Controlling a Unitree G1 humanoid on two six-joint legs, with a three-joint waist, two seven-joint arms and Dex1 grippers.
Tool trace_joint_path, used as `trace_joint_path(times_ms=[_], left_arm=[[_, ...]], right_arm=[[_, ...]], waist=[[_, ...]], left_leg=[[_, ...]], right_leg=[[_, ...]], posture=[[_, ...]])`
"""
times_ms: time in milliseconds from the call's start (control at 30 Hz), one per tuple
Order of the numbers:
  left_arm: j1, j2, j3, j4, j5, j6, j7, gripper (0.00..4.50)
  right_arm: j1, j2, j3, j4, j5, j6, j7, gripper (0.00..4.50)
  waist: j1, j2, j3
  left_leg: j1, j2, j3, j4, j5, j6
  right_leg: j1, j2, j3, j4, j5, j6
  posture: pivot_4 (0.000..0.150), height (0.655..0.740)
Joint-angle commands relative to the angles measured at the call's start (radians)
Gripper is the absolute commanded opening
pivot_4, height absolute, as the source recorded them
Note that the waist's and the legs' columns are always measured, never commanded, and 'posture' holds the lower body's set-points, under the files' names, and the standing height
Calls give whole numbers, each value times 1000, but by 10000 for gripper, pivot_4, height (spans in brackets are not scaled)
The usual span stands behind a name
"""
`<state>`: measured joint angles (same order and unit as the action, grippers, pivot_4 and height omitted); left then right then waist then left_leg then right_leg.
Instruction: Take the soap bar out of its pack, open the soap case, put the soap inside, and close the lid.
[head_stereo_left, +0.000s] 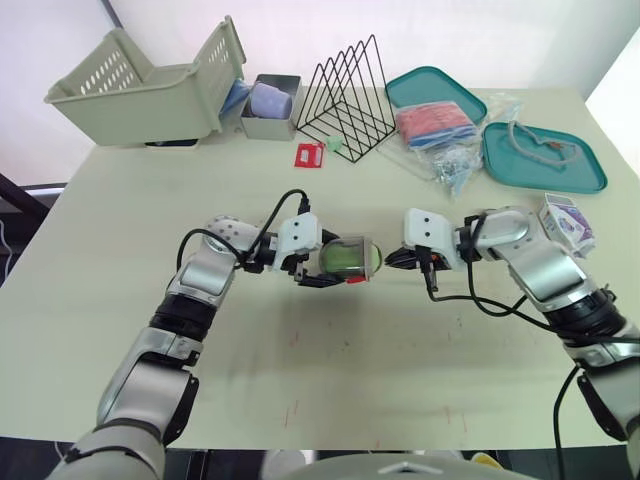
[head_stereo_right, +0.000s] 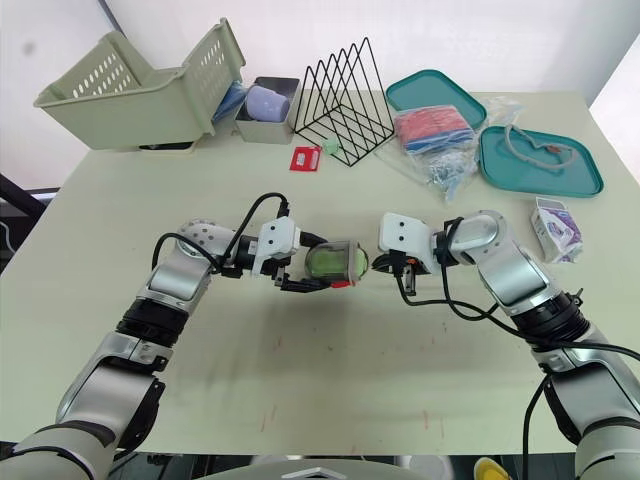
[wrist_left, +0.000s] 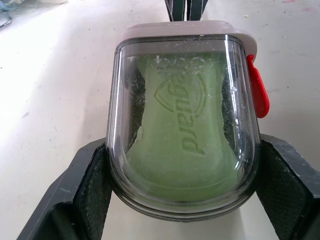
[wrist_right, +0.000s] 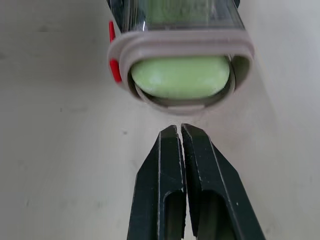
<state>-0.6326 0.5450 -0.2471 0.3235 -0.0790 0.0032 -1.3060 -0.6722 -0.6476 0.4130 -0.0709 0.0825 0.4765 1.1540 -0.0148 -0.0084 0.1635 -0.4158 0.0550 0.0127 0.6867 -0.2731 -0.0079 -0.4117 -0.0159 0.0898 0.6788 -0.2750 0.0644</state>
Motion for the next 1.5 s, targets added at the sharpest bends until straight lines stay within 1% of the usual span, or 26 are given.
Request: trace_joint_path(times_ms=[33,400,633,733,833,867,900,967,1000,1067,1133,1200,1333,1500], left_arm=[[-24,-2,7,-40,-15,-11,0,34448],[-18,1,10,-45,-15,-9,6,34448],[-12,4,22,-54,-24,-12,12,34448],[-6,6,30,-64,-28,-17,19,34448],[3,5,31,-82,-29,-20,29,34448],[10,2,29,-97,-30,-23,35,34448],[15,0,28,-108,-30,-26,38,34448],[25,-10,27,-137,-37,-16,50,34448],[31,-18,27,-151,-36,-15,64,34448],[42,-30,24,-175,-34,-19,84,34448],[59,-47,18,-209,-20,-41,120,34448],[71,-65,14,-241,-10,-51,155,34448],[93,-84,5,-291,3,-58,202,34448],[105,-89,1,-319,12,-55,242,34448]], right_arm=[[-25,17,-6,-63,5,20,2,812],[-40,35,16,-51,-34,12,3,812],[-36,-39,-62,5,-4,42,37,812],[-12,-104,-117,37,39,91,74,8679],[24,-122,-185,33,128,202,84,22187],[45,-120,-223,21,179,278,82,27529],[60,-119,-248,10,214,331,79,31163],[95,-132,-281,-19,278,438,80,40911],[112,-125,-310,-33,322,517,65,44323],[130,-105,-359,-51,397,641,33,44323],[119,-33,-455,-50,492,842,-31,44323],[98,30,-537,-41,548,1004,-92,44323],[84,98,-624,-54,595,1094,-178,44323],[82,137,-655,-84,653,1137,-242,44323]], waist=[[0,0,0],[0,0,0],[2,0,0],[3,0,0],[2,0,0],[0,0,0],[-1,0,0],[-1,0,0],[-1,0,0],[0,0,0],[-1,0,0],[-1,0,0],[2,0,0],[1,0,0]], left_leg=[[0,0,0,0,0,0],[0,0,0,0,0,0],[0,0,0,0,0,0],[0,0,0,0,0,0],[0,0,0,0,0,0],[0,0,0,0,0,0],[0,0,0,0,0,0],[0,0,0,0,0,0],[0,0,0,0,0,0],[0,0,0,0,0,0],[0,0,0,0,0,0],[0,0,0,0,0,0],[0,0,0,0,0,0],[0,0,0,0,0,0]], right_leg=[[0,0,0,0,0,0],[0,0,0,0,0,0],[0,0,0,0,0,0],[0,0,0,0,0,0],[0,0,0,0,0,0],[0,0,0,0,0,0],[0,0,0,0,0,0],[0,0,0,0,0,0],[0,0,0,0,0,0],[0,0,0,0,0,0],[0,0,1,0,0,0],[0,0,1,1,0,0],[0,0,1,0,0,0],[0,0,1,0,0,0]], posture=[[1500,7400],[1500,7400],[1500,7400],[1500,7400],[1500,7400],[1500,7400],[1500,7400],[1500,7400],[1500,7400],[1500,7400],[1500,7400],[1500,7400],[1500,7400],[1500,7400]])
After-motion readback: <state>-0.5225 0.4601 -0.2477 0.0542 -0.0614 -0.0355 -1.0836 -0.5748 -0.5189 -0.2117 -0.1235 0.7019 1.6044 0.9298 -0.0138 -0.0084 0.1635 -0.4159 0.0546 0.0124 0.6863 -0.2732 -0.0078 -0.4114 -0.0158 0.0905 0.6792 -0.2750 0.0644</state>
